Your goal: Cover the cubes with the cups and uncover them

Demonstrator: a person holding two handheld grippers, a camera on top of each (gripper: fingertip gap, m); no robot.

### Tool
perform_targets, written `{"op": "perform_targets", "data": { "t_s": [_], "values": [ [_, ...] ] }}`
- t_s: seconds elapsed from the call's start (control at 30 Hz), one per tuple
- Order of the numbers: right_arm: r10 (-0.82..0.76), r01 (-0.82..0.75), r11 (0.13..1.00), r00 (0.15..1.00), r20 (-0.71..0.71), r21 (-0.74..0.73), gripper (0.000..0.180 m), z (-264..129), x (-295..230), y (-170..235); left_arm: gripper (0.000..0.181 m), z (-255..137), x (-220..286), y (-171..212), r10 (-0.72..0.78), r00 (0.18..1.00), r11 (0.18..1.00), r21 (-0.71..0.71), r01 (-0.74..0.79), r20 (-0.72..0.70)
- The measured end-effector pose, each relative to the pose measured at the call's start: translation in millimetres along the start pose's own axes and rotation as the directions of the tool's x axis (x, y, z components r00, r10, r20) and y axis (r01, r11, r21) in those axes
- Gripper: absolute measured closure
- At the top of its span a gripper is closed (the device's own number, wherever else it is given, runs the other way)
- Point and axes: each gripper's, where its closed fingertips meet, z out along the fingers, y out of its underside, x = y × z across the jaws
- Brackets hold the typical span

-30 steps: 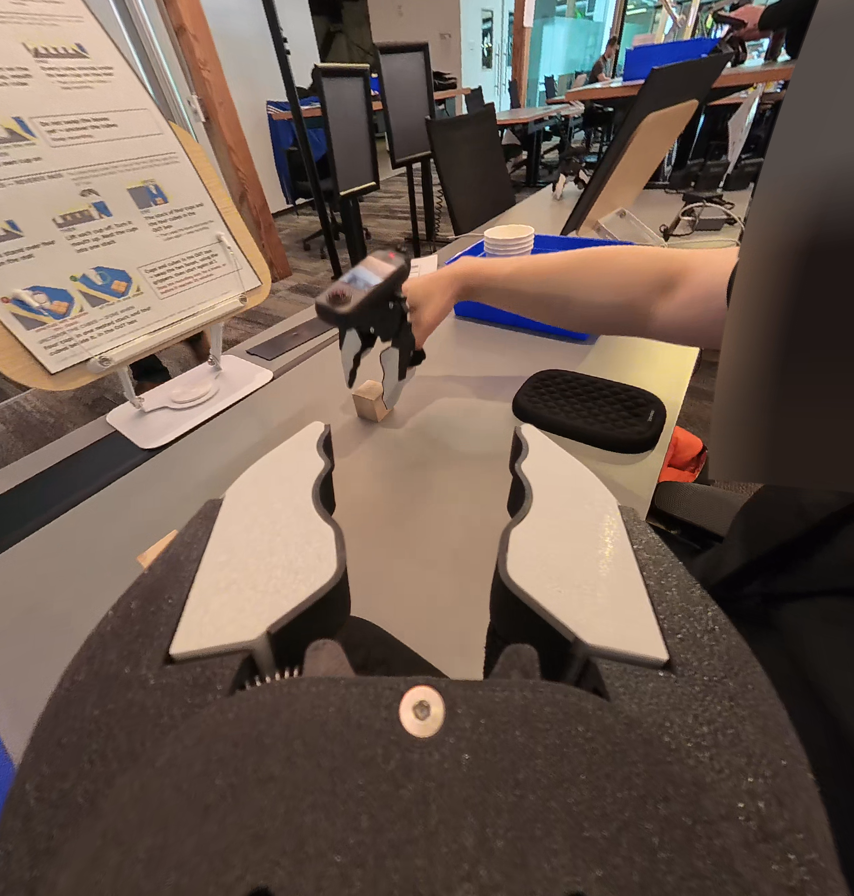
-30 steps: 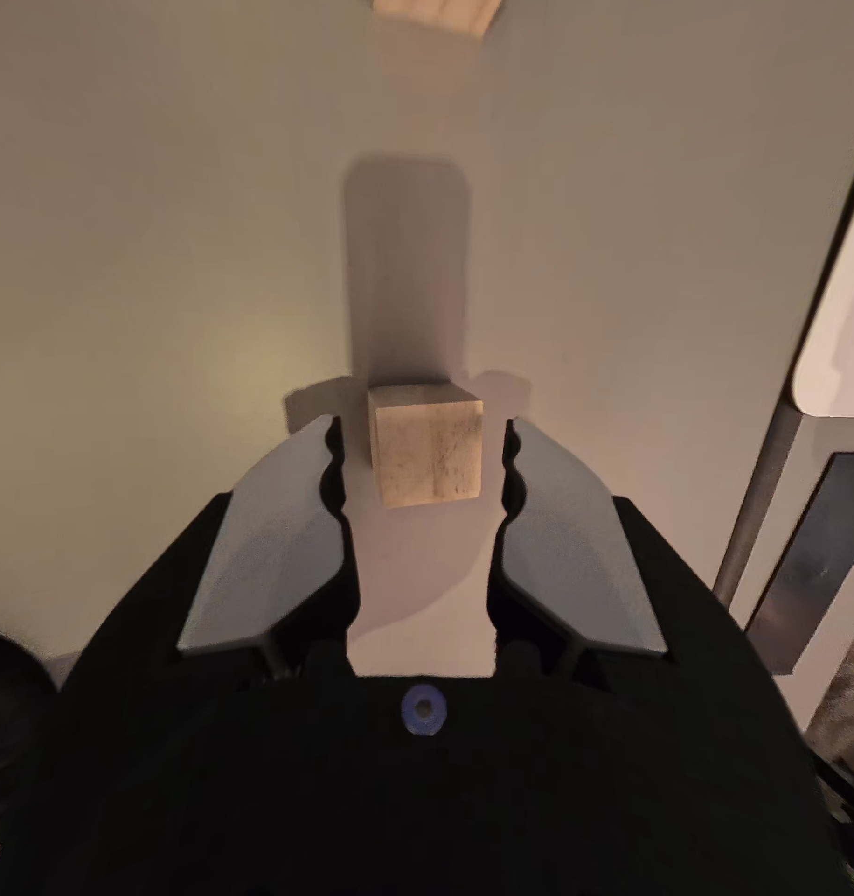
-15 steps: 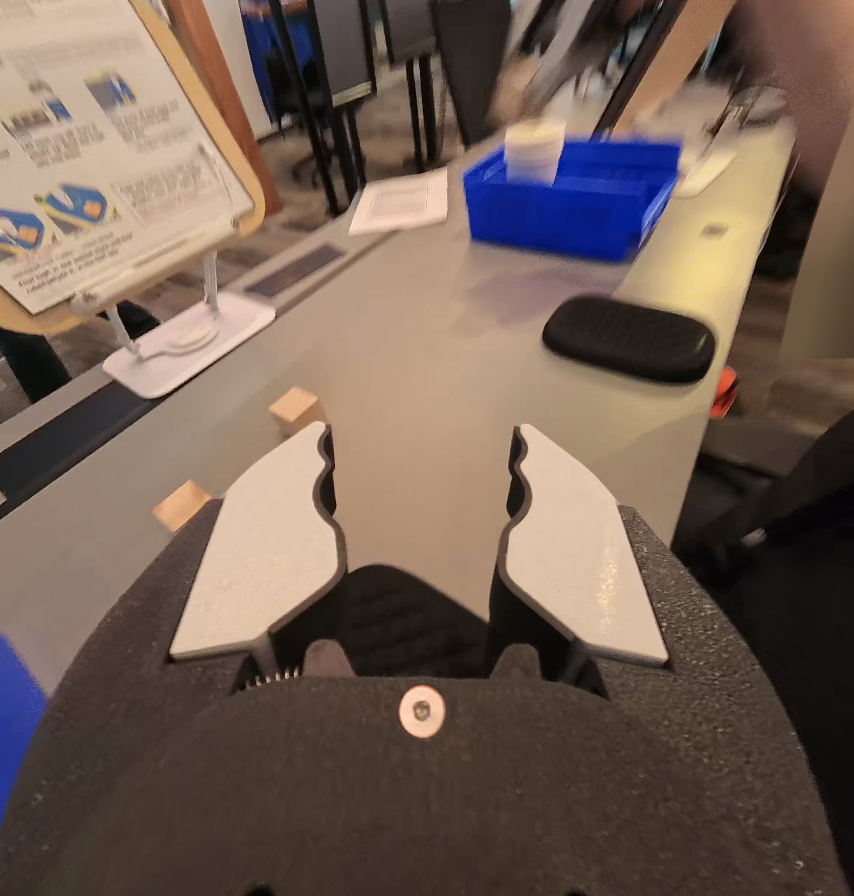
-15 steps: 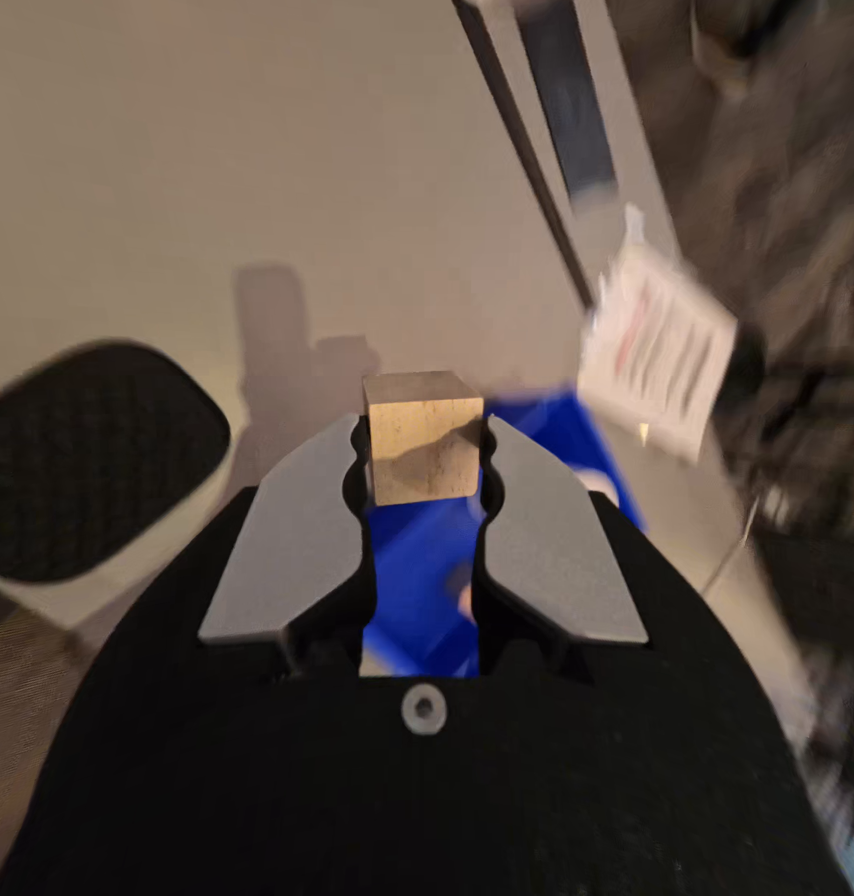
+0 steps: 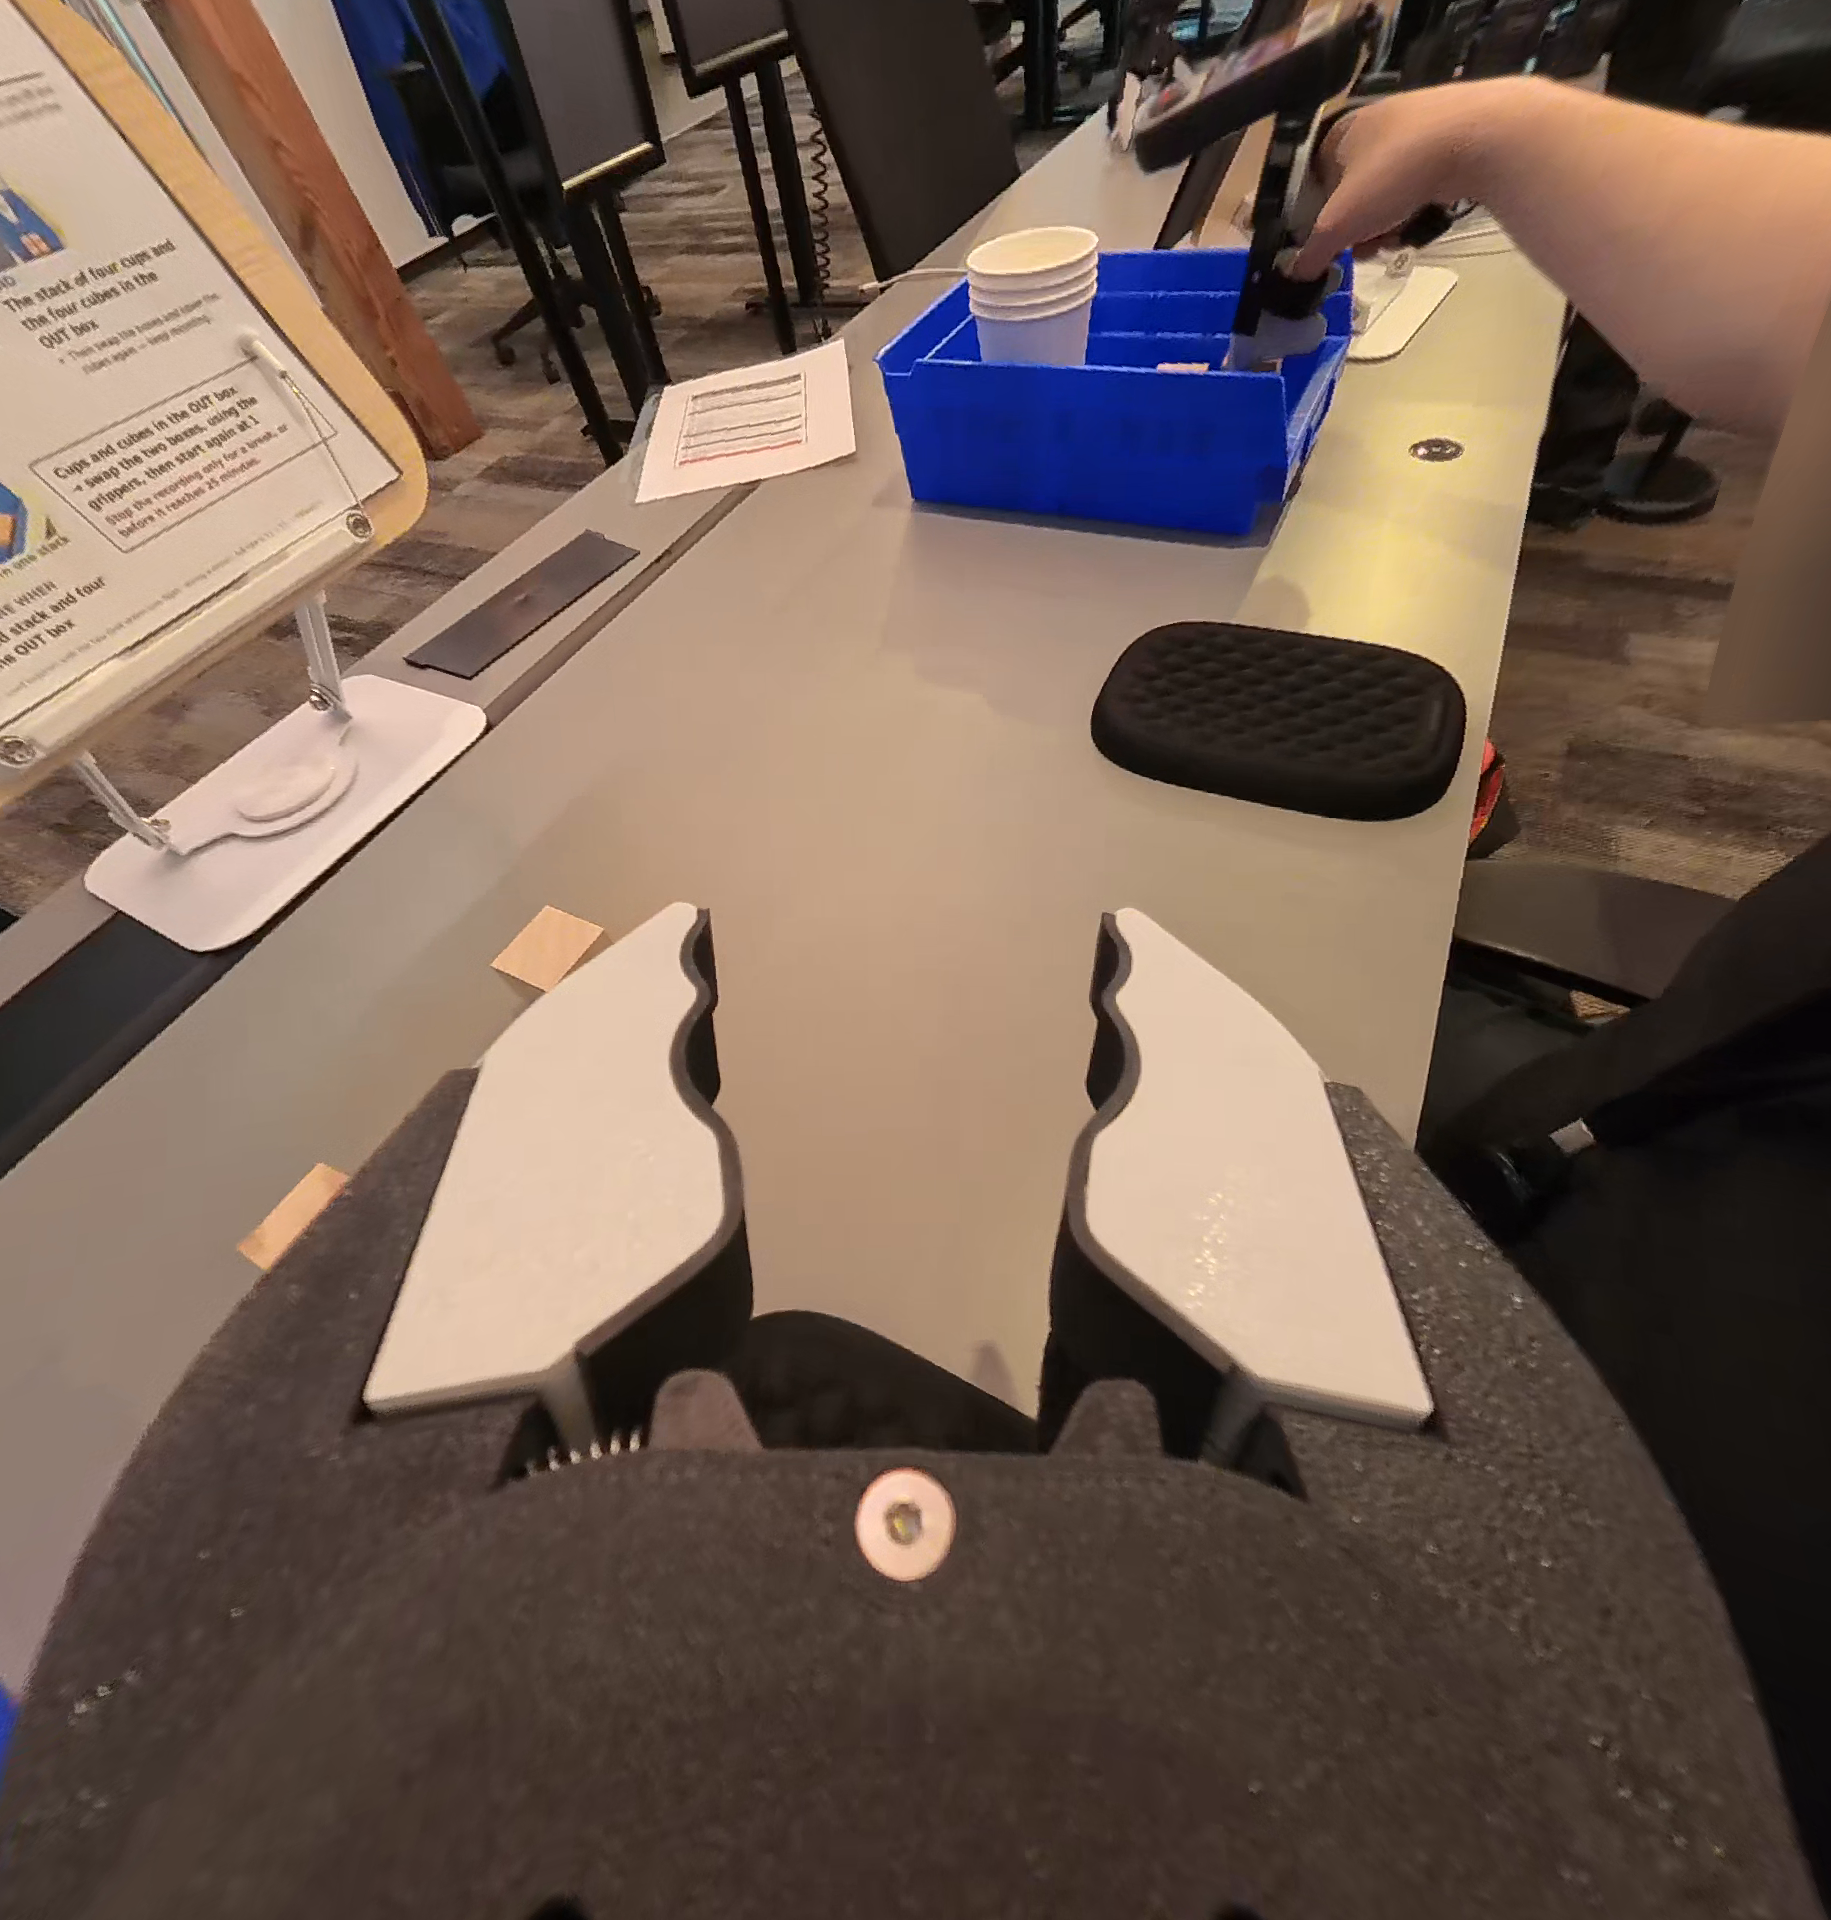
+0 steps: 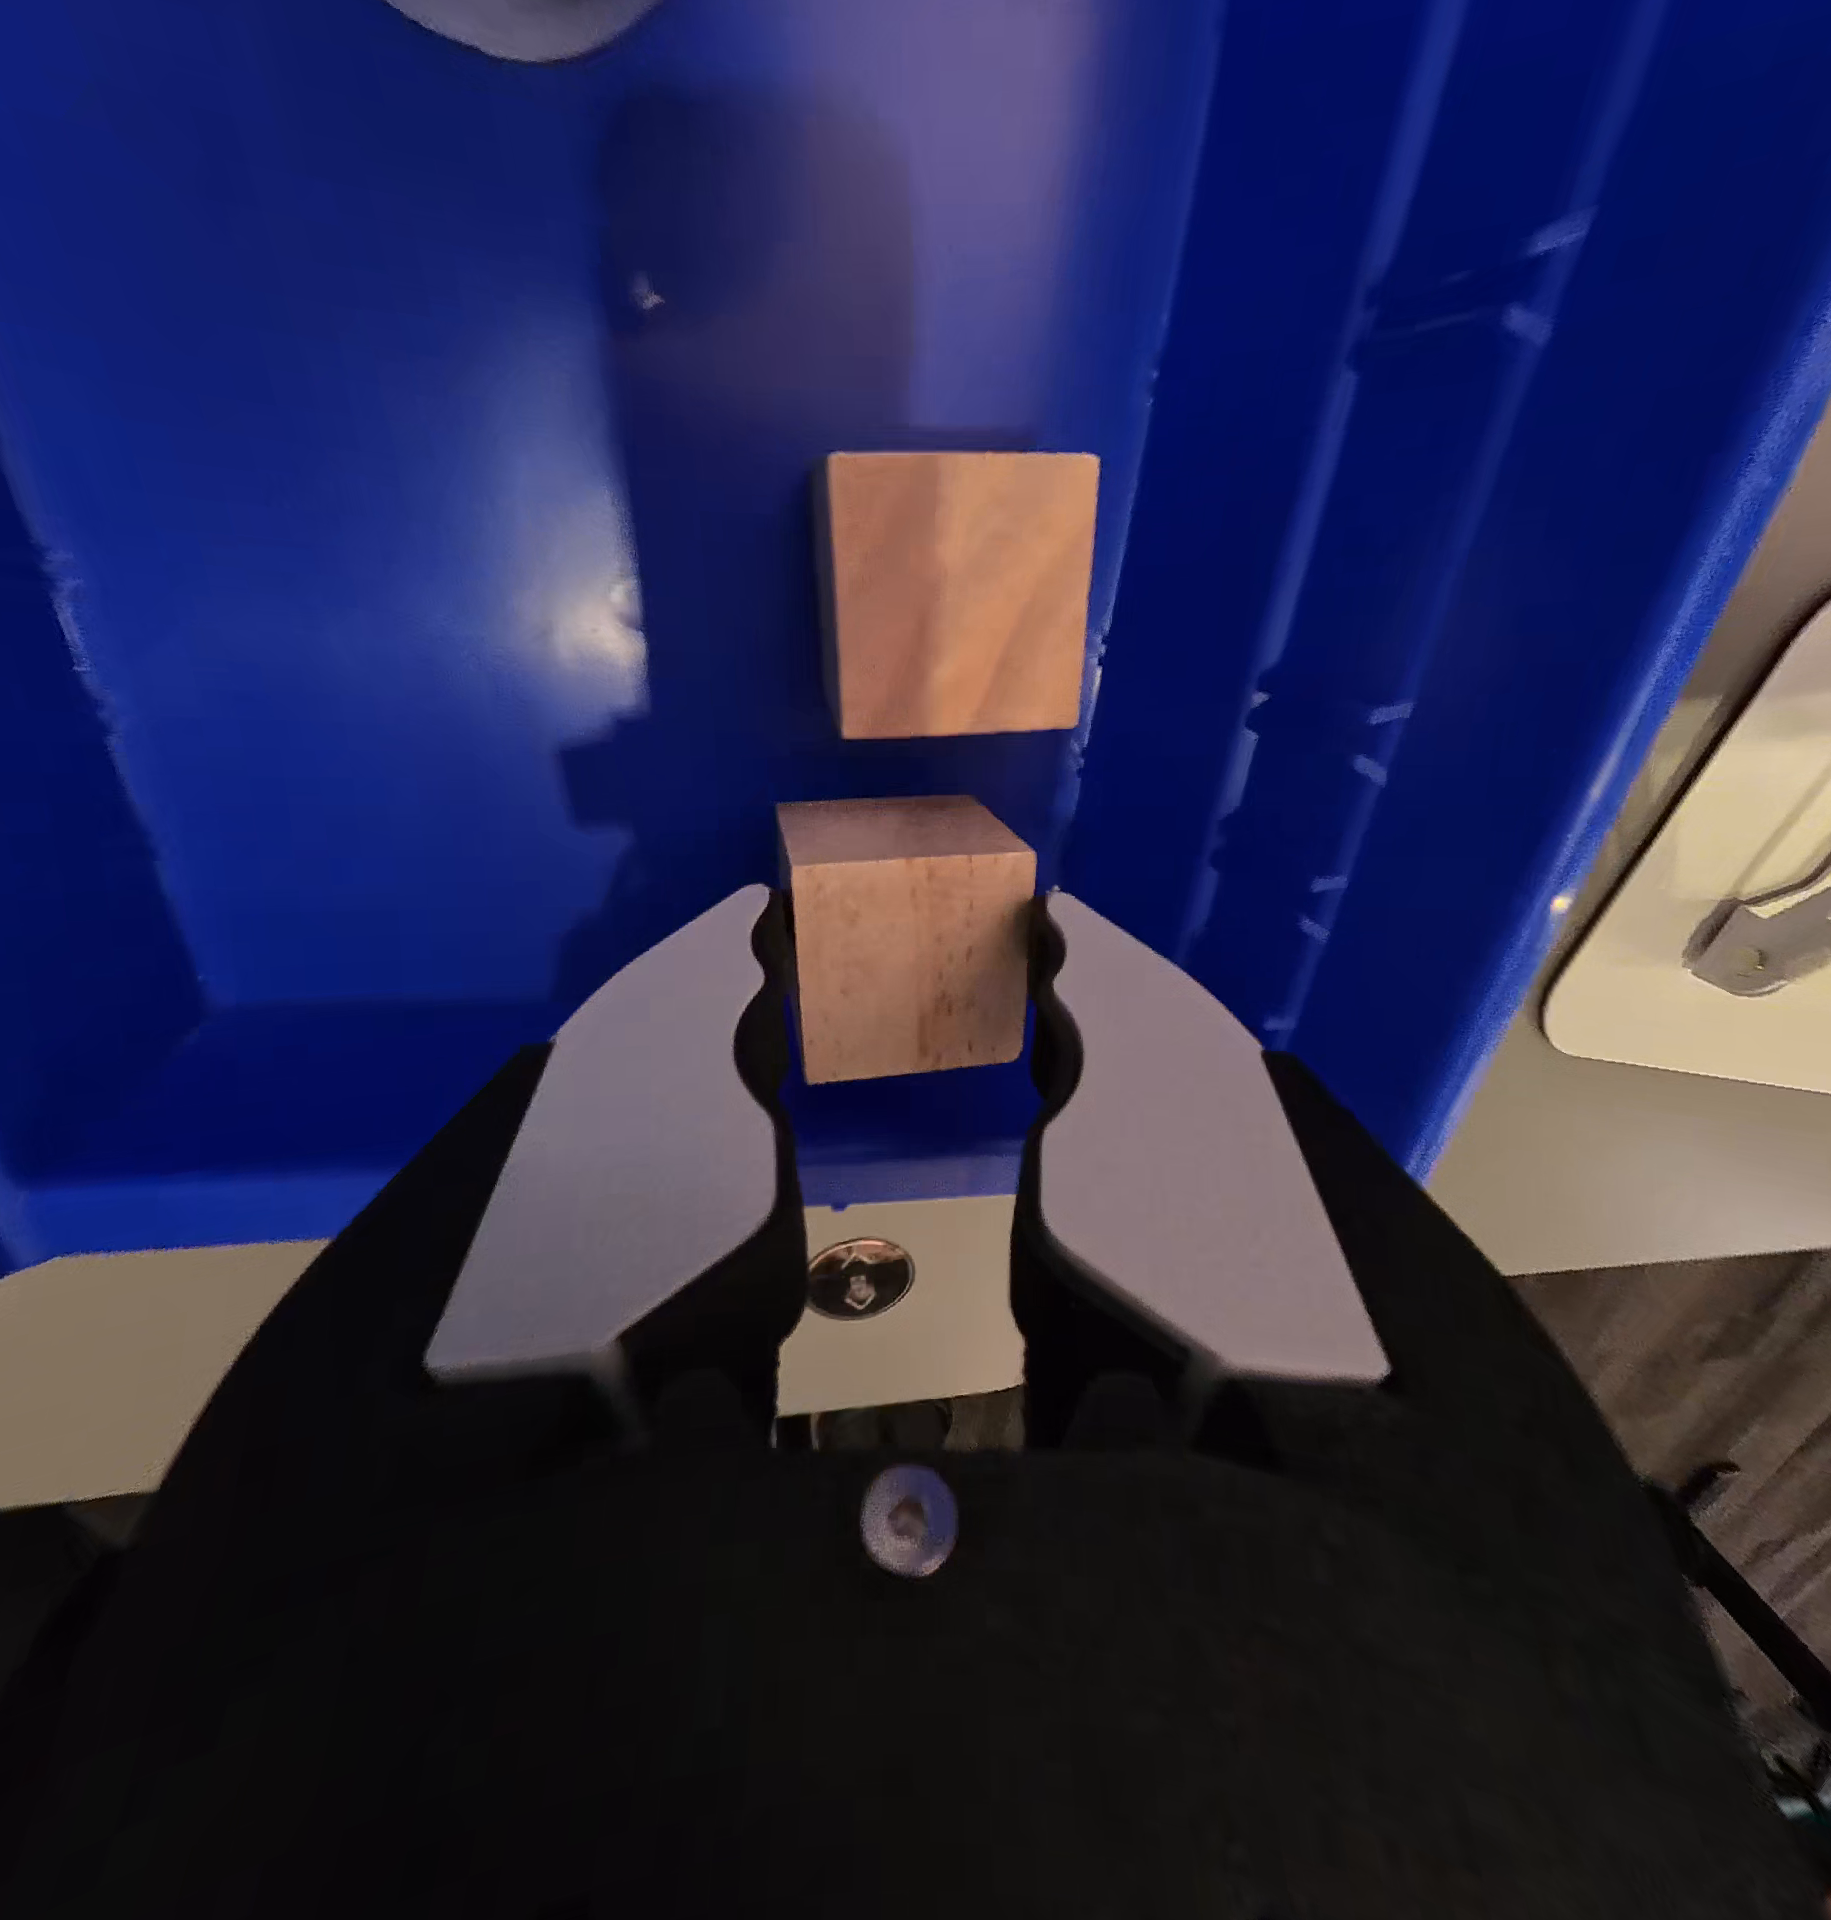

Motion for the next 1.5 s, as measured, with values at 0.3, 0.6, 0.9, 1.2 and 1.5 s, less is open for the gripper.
{"op": "perform_targets", "data": {
  "t_s": [0.3,0.6,0.9,1.2,1.5],
  "values": [
    [0.028,-0.028,0.998,1.000,0.001,0.059,0.128,-5,0,2,0.111,-20,6,1,-0.014,0.999,1.000,0.026,0.013,0.039],
    [-0.677,0.506,0.489,0.733,-0.056,0.710,0.130,-249,-275,-116,0.112,-40,-4,11,-0.058,0.992,0.996,0.074,0.050,0.113],
    [-0.966,0.851,0.061,0.182,-0.185,0.522,0.117,-137,-561,-197,0.112,-51,-25,28,-0.149,0.976,0.986,0.105,0.133,0.159],
    [-0.987,0.922,0.103,0.140,-0.072,0.373,0.129,-67,-605,-218,0.113,-61,-22,22,-0.160,0.976,0.978,0.161,0.135,0.149],
    [-0.932,0.709,0.206,0.353,-0.087,0.675,0.135,-218,-526,-182,0.114,-57,-9,27,-0.137,0.985,0.981,0.155,0.120,0.104]
  ]
}}
